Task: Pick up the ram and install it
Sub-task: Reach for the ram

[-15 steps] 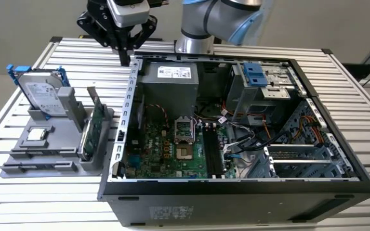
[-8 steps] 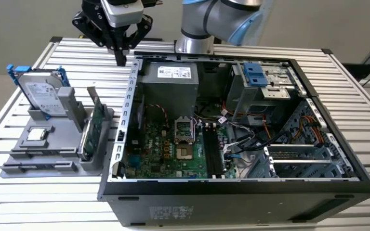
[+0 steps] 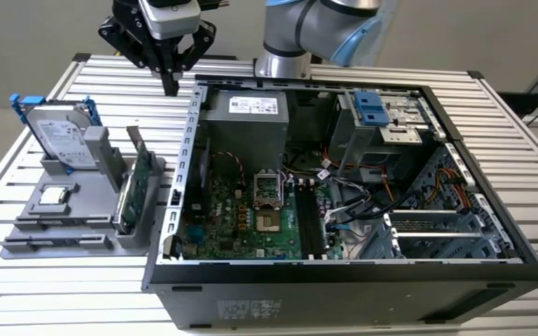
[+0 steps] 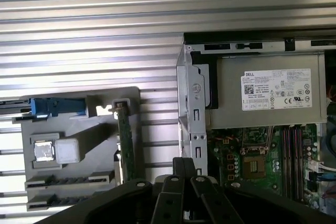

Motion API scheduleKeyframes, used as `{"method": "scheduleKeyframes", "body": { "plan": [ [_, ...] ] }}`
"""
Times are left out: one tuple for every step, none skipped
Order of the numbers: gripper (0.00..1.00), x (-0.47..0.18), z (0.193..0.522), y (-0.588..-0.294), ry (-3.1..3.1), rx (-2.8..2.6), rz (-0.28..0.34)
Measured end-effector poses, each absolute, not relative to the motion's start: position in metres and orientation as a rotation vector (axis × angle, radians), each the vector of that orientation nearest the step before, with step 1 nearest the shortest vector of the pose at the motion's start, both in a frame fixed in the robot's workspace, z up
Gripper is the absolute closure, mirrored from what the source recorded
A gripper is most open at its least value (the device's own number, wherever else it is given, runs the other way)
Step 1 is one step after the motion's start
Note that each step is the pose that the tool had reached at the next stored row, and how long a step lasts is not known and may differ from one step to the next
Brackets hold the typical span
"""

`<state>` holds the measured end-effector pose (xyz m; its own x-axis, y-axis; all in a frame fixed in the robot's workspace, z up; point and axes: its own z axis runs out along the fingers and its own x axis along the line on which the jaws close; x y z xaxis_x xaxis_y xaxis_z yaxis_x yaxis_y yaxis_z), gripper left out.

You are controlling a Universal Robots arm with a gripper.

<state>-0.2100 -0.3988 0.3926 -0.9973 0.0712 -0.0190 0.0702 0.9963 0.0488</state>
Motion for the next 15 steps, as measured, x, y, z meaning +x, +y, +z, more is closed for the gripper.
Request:
{"method": "scheduleKeyframes", "body": {
  "plan": [
    [1.0, -0.211, 0.393, -0.399, 3.118, 0.11, 0.075],
    [1.0, -0.212, 0.393, -0.399, 3.118, 0.11, 0.075],
    [1.0, -0.213, 0.393, -0.399, 3.118, 0.11, 0.075],
    [1.0, -0.214, 0.393, -0.399, 3.118, 0.11, 0.075],
    [1.0, -0.215, 0.393, -0.399, 3.118, 0.11, 0.075],
    [1.0, -0.216, 0.393, -0.399, 3.118, 0.11, 0.075],
    [1.0, -0.217, 0.393, -0.399, 3.118, 0.11, 0.075],
    [1.0, -0.218, 0.393, -0.399, 3.118, 0.11, 0.075],
    [1.0, -0.218, 0.393, -0.399, 3.118, 0.11, 0.075],
    [1.0, -0.219, 0.393, -0.399, 3.118, 0.11, 0.075],
    [1.0, -0.22, 0.393, -0.399, 3.118, 0.111, 0.075],
    [1.0, -0.221, 0.393, -0.399, 3.118, 0.11, 0.075],
    [1.0, -0.222, 0.393, -0.399, 3.118, 0.111, 0.075],
    [1.0, -0.224, 0.393, -0.399, 3.118, 0.11, 0.075],
    [1.0, -0.225, 0.393, -0.399, 3.118, 0.11, 0.075]
  ]
}}
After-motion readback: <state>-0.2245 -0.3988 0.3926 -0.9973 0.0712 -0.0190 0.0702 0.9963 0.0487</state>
